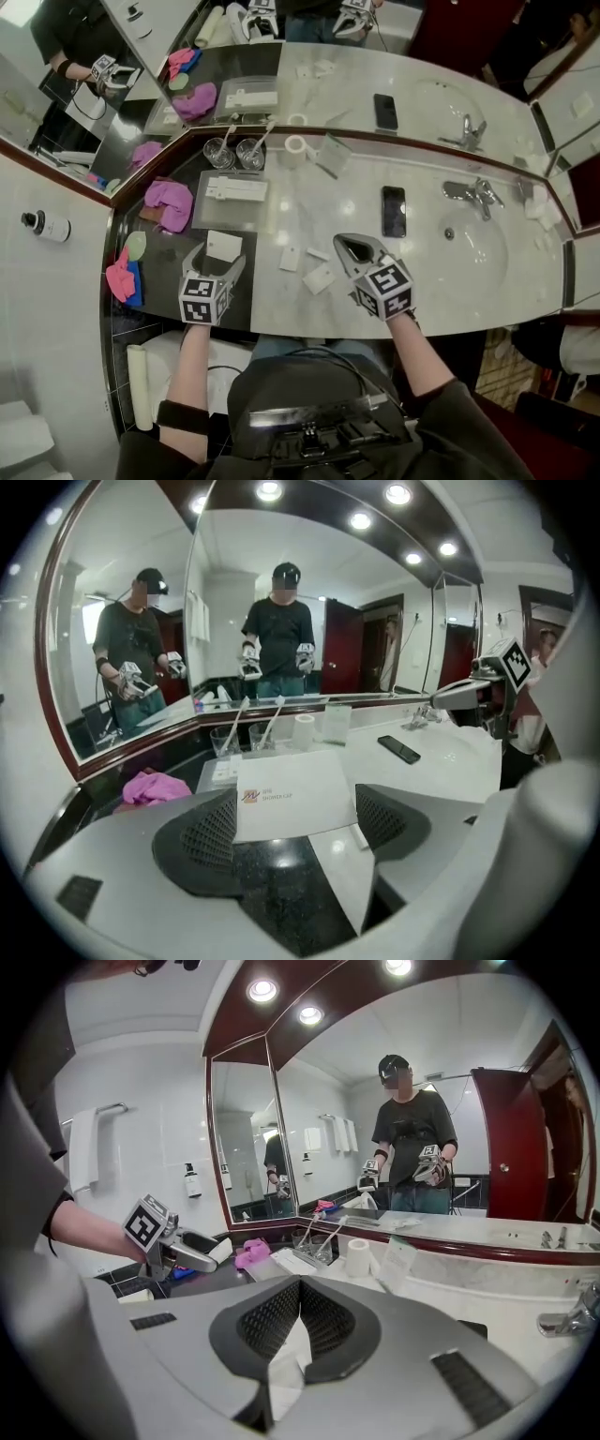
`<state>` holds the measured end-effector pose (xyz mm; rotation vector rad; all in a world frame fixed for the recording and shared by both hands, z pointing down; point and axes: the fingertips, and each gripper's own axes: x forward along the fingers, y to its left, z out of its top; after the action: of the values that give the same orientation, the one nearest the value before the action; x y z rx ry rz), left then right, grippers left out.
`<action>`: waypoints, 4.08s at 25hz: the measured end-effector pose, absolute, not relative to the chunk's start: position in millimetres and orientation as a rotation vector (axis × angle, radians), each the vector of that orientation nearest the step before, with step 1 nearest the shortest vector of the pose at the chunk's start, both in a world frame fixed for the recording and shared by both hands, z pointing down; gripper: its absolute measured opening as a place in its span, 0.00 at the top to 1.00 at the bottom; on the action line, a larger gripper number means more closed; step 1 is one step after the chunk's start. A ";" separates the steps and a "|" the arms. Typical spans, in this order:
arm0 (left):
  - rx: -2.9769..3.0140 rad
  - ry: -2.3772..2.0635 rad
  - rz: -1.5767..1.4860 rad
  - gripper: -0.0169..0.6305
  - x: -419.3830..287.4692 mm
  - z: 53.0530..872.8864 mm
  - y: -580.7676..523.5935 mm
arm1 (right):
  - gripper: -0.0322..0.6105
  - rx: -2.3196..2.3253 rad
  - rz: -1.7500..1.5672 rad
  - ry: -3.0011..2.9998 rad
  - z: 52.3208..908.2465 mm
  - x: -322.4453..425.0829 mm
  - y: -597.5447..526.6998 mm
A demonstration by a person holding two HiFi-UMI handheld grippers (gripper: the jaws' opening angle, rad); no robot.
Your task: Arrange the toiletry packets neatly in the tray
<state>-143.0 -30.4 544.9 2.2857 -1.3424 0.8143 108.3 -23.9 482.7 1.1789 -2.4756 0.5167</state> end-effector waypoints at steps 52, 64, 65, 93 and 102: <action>2.412 -1.465 0.574 0.97 -156.9 487.6 -51.2 | 0.93 1.204 0.490 -2.452 482.1 105.7 -31.6; 2.499 -1.436 0.412 0.97 -126.9 438.8 -34.9 | 0.93 1.223 0.477 -2.512 459.5 102.0 -39.0; 2.497 -1.433 0.411 0.97 -125.2 440.3 -33.4 | 0.93 1.220 0.480 -2.512 460.2 102.4 -38.6; 2.135 -1.352 0.879 0.63 -169.8 584.2 -172.0 | 0.93 0.977 0.344 -2.424 498.9 47.7 -84.1; 2.035 -1.293 1.103 0.61 -181.0 637.6 -225.9 | 0.93 0.906 0.350 -2.428 528.9 16.1 -99.6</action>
<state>-181.0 -225.9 637.6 2.0353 -1.2927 1.1027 16.1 -99.6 528.9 0.9064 -2.4276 0.3504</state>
